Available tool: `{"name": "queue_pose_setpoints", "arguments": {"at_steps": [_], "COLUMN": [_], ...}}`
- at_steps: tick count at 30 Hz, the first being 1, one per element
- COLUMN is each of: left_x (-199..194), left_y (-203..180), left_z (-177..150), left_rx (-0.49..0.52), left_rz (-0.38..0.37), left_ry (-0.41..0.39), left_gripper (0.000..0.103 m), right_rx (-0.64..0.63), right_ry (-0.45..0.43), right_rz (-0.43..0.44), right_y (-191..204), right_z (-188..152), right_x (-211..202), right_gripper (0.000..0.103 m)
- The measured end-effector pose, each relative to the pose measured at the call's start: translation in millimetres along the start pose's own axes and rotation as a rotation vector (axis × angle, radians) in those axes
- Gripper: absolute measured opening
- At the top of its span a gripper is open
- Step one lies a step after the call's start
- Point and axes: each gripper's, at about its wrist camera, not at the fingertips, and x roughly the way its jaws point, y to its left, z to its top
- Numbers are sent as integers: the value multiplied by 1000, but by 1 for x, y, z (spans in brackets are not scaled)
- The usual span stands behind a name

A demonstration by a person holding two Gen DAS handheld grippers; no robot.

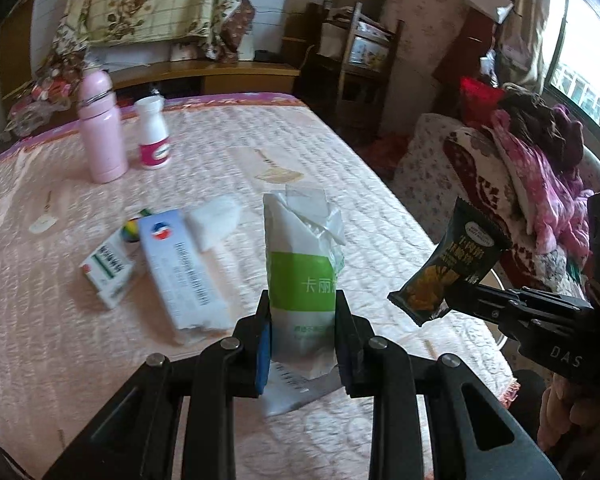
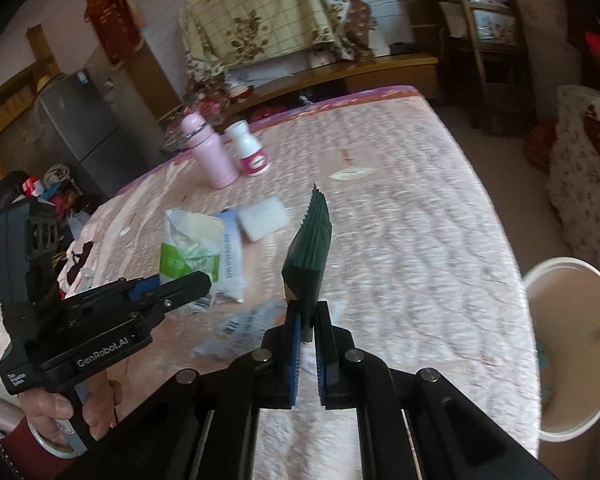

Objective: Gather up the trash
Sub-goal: 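Carry the tissue pack and dark wrapper over the white bucket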

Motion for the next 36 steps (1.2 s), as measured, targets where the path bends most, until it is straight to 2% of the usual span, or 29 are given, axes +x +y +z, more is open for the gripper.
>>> {"name": "queue_pose_setpoints", "arguments": {"at_steps": [22,36], "left_x": [53,95], "left_y": [-146,-212], "left_z": [12,9], "left_rx": [143,208], "left_rz": [-147,-180], "left_ry": [57,124], "left_gripper": [28,28], "right_rx": [211,328], "right_ry": [-63,-63], "right_rz": [-173,-250], "right_y": [-140,-205], "right_z": [-40,-63], "right_x": [-84,-97], "right_gripper": [7,7]}}
